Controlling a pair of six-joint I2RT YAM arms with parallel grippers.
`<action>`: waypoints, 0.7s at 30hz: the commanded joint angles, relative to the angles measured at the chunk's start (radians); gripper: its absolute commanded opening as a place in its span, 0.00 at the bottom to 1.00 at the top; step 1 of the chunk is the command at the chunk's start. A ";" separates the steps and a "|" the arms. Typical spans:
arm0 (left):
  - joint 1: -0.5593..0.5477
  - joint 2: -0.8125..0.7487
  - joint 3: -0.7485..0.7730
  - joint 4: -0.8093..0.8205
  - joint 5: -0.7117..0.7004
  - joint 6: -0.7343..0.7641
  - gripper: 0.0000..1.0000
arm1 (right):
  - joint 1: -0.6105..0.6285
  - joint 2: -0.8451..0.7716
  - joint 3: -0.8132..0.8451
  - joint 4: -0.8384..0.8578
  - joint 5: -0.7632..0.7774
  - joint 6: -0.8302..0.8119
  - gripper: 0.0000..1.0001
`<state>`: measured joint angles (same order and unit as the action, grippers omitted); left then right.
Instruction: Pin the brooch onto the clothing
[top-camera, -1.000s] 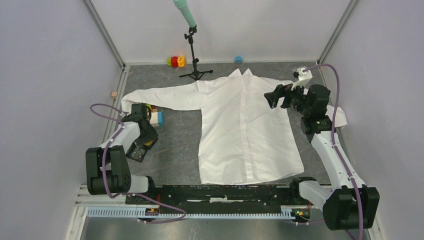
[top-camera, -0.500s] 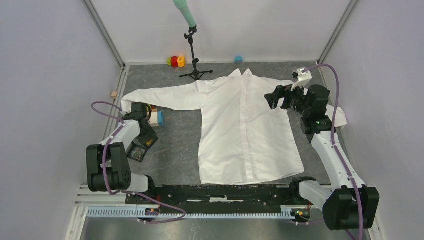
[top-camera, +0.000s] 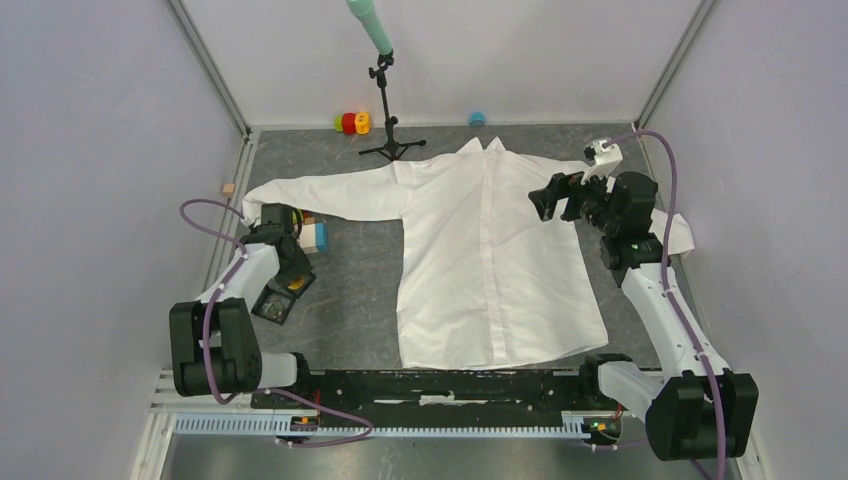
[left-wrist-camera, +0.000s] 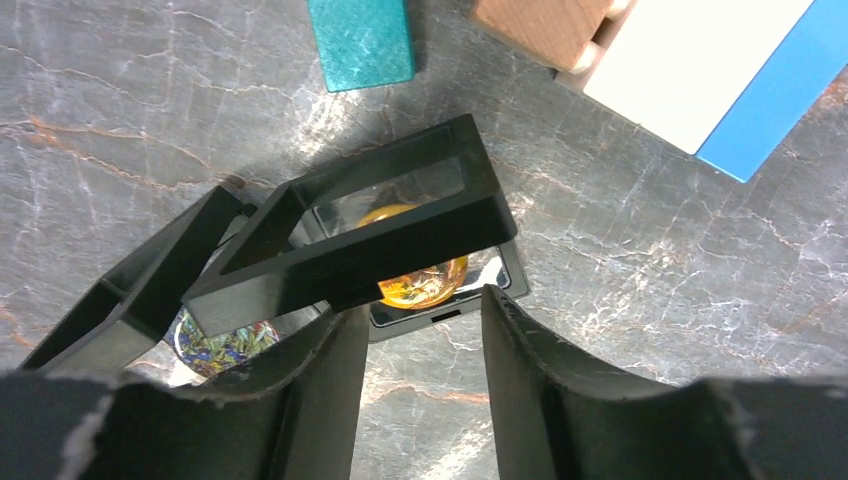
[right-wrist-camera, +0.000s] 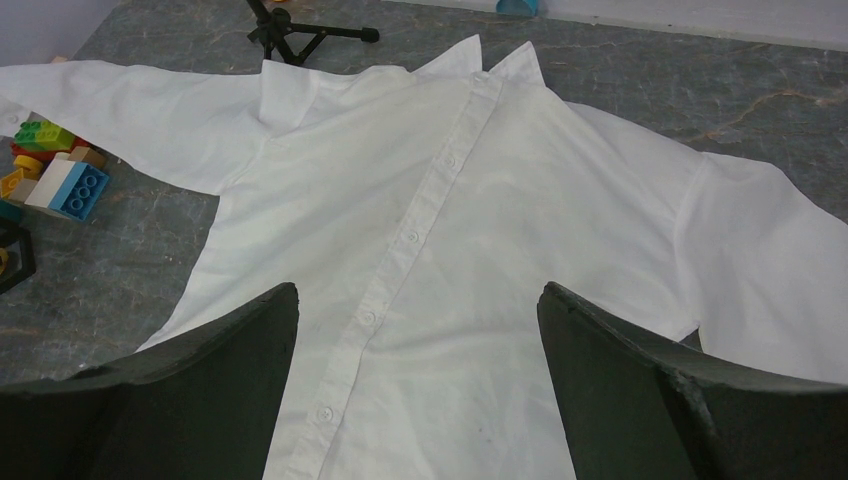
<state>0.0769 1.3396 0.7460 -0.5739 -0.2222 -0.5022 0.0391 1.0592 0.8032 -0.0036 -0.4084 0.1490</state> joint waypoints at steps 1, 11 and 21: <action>-0.001 -0.008 0.036 -0.002 -0.072 0.049 0.57 | 0.001 -0.022 -0.001 0.025 0.001 0.003 0.94; 0.002 0.089 0.063 0.018 -0.079 0.044 0.70 | 0.001 -0.029 -0.008 0.022 0.003 -0.005 0.94; 0.003 0.155 0.066 0.042 -0.025 0.044 0.52 | 0.002 -0.034 -0.019 0.010 0.025 -0.021 0.94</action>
<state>0.0769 1.4639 0.8017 -0.5625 -0.2581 -0.4843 0.0391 1.0470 0.7921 -0.0074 -0.4015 0.1474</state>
